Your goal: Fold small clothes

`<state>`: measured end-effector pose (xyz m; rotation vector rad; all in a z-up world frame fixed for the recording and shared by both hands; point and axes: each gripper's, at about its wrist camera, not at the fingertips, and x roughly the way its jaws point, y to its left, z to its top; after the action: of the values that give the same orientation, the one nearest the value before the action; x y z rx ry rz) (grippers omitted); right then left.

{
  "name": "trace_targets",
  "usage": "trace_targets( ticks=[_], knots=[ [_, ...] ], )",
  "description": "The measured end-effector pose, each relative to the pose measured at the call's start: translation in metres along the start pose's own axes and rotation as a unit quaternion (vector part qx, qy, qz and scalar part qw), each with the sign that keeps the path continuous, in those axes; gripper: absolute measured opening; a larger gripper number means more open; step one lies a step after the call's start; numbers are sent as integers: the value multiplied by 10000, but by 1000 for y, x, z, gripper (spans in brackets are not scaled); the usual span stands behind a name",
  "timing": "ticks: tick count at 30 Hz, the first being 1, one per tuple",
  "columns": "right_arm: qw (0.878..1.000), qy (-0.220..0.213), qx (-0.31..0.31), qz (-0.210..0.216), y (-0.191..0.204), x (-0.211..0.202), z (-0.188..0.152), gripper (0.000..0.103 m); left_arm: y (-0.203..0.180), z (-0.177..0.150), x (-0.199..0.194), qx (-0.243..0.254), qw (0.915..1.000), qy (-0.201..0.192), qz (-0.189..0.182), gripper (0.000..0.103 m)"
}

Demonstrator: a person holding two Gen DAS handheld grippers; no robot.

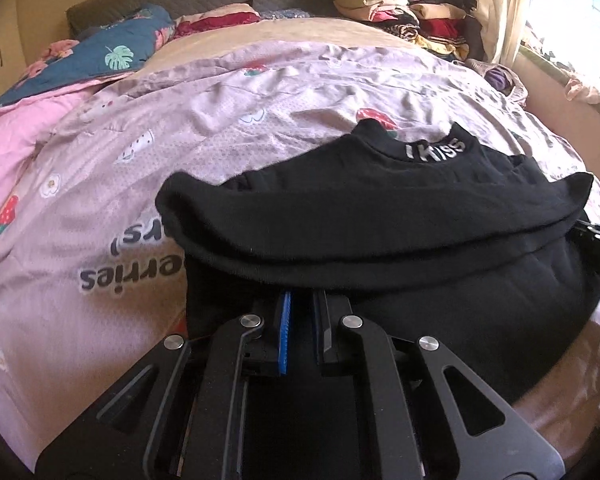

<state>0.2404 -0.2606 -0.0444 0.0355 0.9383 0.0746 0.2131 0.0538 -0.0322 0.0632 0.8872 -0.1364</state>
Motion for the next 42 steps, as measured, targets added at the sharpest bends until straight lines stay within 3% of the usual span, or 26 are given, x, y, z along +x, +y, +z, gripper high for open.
trace_targets(
  ticks=[11, 17, 23, 24, 25, 26, 27, 28, 30, 34, 35, 36, 37, 38, 39, 40, 42],
  knots=[
    [9989, -280, 293, 245, -8, 8, 29, 1, 11, 27, 17, -78, 9999, -42, -57, 3],
    [9970, -482, 521, 310, -19, 13, 41, 1, 31, 34, 20, -351, 9993, -119, -41, 3],
    [9953, -679, 686, 102, -30, 7, 44, 2, 58, 40, 12, -801, 9964, -264, -41, 4],
    [9948, -751, 693, 19, -33, 2, 44, 6, 62, 40, 11, -880, 9957, -288, -39, 6],
    [9943, -800, 702, -24, -36, -1, 44, 19, 66, 41, 10, -949, 9950, -301, -36, 12],
    [9939, -831, 719, -65, -39, -4, 44, 28, 70, 41, 9, -1031, 9942, -296, -49, 24],
    [9941, -795, 724, -131, -43, -5, 43, 47, 73, 41, 10, -1108, 9934, -287, -57, 32],
    [9944, -760, 707, -177, -44, -5, 43, 54, 76, 40, 11, -1166, 9928, -272, -78, 43],
    [9952, -661, 652, -302, -48, -1, 42, 54, 76, 38, 19, -1190, 9927, -121, -157, 45],
    [9972, -458, 571, -166, -46, 10, 38, 53, 73, 34, 28, -1159, 9927, -35, -316, 47],
    [9972, -482, 555, -123, -45, 10, 38, 51, 70, 34, 27, -1091, 9935, -75, -305, 47],
    [9972, -514, 544, -83, -45, 9, 37, 41, 67, 35, 25, -1021, 9943, -133, -267, 47],
    [9971, -533, 533, -77, -44, 9, 37, 25, 65, 35, 24, -949, 9951, -185, -224, 42],
    [9971, -557, 520, -33, -45, 8, 37, 16, 61, 35, 22, -863, 9958, -227, -188, 25],
    [9971, -569, 513, 8, -45, 7, 37, 8, 59, 36, 21, -803, 9963, -255, -160, 17],
    [9969, -593, 509, 15, -46, 6, 36, 8, 57, 36, 20, -744, 9967, -288, -124, 7],
    [9963, -674, 529, 34, -47, 1, 36, 8, 55, 36, 19, -682, 9972, -299, -113, 4]
  ],
)
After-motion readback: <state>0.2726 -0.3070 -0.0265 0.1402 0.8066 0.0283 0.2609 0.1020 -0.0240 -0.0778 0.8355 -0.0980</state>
